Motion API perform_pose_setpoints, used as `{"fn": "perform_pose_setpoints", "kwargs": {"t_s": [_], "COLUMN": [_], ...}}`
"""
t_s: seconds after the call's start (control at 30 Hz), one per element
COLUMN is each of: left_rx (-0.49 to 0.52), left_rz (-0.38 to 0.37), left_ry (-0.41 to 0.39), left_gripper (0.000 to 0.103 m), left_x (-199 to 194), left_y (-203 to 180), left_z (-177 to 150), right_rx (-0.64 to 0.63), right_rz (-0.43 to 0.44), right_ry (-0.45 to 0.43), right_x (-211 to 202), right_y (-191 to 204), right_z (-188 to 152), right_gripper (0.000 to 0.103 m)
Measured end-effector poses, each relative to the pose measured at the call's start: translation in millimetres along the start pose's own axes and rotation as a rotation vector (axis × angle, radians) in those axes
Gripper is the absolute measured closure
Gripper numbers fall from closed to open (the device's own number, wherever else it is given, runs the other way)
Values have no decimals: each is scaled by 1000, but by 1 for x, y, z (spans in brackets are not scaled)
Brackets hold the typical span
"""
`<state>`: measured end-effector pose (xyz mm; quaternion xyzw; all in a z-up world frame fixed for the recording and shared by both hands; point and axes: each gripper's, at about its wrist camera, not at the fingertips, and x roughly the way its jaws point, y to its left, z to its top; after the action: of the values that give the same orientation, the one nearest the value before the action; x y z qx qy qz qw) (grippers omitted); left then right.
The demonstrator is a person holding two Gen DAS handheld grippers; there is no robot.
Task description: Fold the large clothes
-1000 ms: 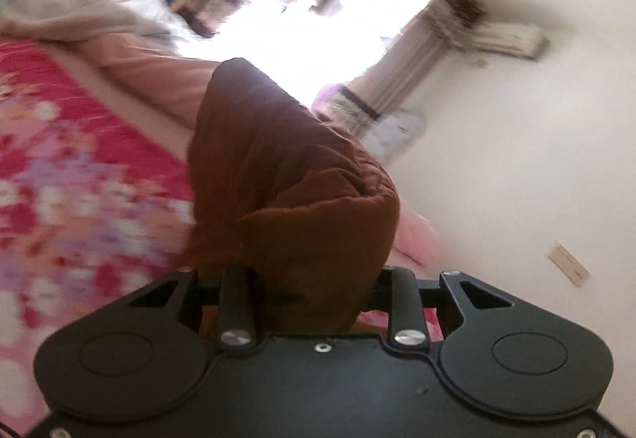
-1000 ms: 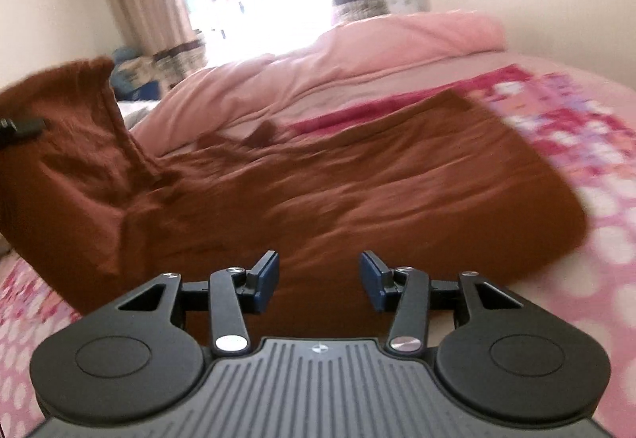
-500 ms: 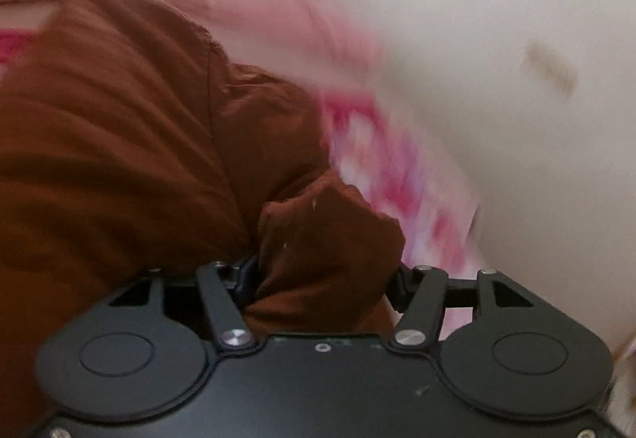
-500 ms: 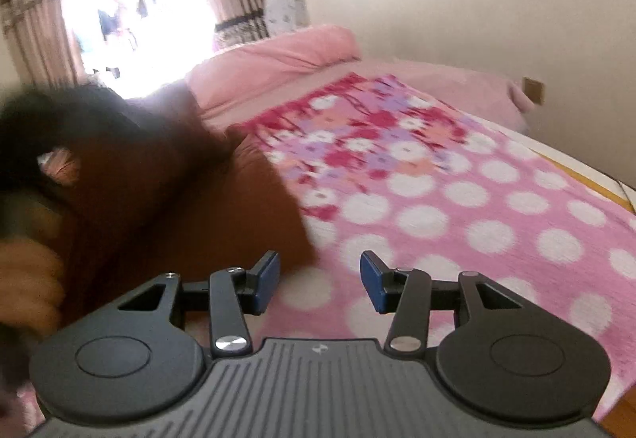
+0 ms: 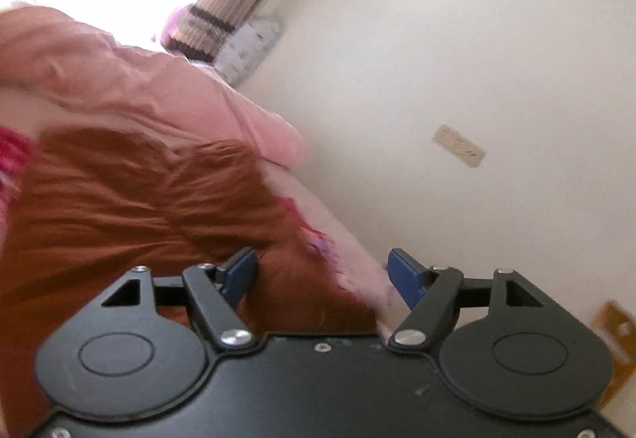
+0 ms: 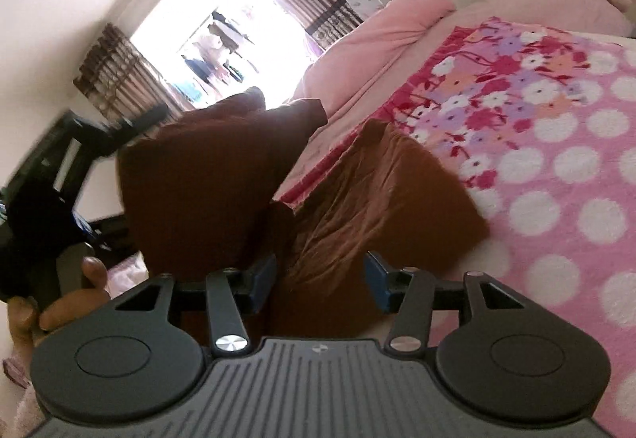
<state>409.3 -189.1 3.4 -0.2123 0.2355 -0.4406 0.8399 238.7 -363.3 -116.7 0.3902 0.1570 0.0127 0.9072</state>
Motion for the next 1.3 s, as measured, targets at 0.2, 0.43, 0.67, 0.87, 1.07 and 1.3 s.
{"fn": "perform_pose_setpoints", "kwargs": {"t_s": [0.2, 0.43, 0.67, 0.87, 1.07, 1.3], "left_rx": [-127, 118, 186, 170, 232, 215], "left_rz": [-12, 196, 449, 464, 520, 606], "left_ry": [115, 19, 21, 127, 161, 158], "left_gripper": [29, 29, 29, 29, 29, 29], "left_x": [51, -49, -137, -113, -78, -61], "left_y": [13, 11, 51, 74, 70, 79], "left_z": [-9, -19, -68, -101, -102, -100], "right_rx": [-7, 29, 156, 317, 312, 202], "right_rz": [-76, 12, 130, 177, 99, 61], "right_ry": [-12, 15, 101, 140, 93, 23], "right_x": [-8, -14, 39, 76, 96, 86], "right_y": [-7, -10, -6, -13, -9, 9], "right_z": [-6, -1, 0, 7, 20, 38], "right_gripper": [42, 40, 35, 27, 21, 73]}}
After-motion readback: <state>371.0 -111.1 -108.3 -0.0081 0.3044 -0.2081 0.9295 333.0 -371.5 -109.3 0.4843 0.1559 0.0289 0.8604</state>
